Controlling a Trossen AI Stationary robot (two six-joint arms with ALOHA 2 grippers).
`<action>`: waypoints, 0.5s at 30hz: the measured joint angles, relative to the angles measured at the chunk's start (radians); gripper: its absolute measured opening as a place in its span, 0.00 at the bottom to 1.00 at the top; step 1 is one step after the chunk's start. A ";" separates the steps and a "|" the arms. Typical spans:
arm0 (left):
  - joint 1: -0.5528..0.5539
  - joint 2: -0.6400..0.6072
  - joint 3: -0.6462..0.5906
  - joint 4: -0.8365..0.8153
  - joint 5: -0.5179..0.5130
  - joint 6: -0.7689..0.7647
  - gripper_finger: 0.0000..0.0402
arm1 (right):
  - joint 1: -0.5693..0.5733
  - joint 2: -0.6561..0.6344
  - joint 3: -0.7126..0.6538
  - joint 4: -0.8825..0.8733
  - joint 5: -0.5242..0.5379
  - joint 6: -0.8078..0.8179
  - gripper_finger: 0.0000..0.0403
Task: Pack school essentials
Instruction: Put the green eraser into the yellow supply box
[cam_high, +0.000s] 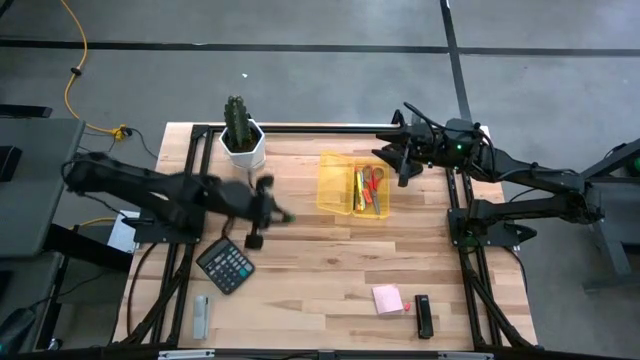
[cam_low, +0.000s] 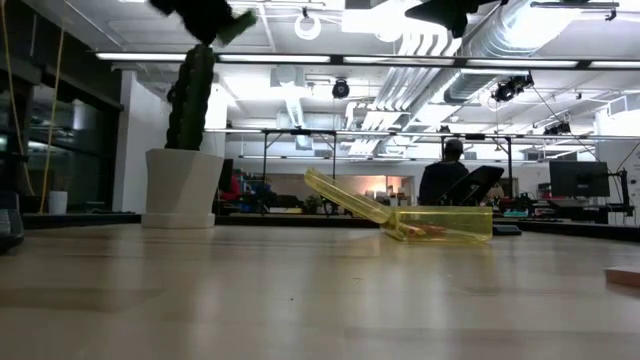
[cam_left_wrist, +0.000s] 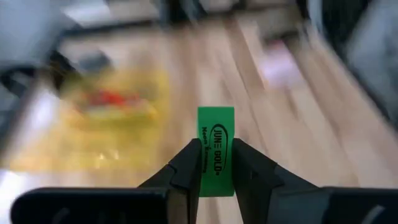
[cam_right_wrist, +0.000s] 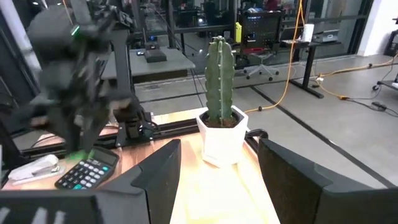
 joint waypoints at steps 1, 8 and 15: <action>0.035 -0.024 0.000 0.047 0.002 -0.013 0.17 | 0.000 0.000 0.000 0.000 -0.002 0.001 0.51; 0.265 -0.103 0.000 0.381 0.152 -0.191 0.17 | 0.000 0.021 0.000 0.071 -0.021 0.000 0.51; 0.348 -0.042 -0.026 0.579 0.269 -0.306 0.17 | 0.004 0.066 0.000 0.149 -0.059 0.005 0.51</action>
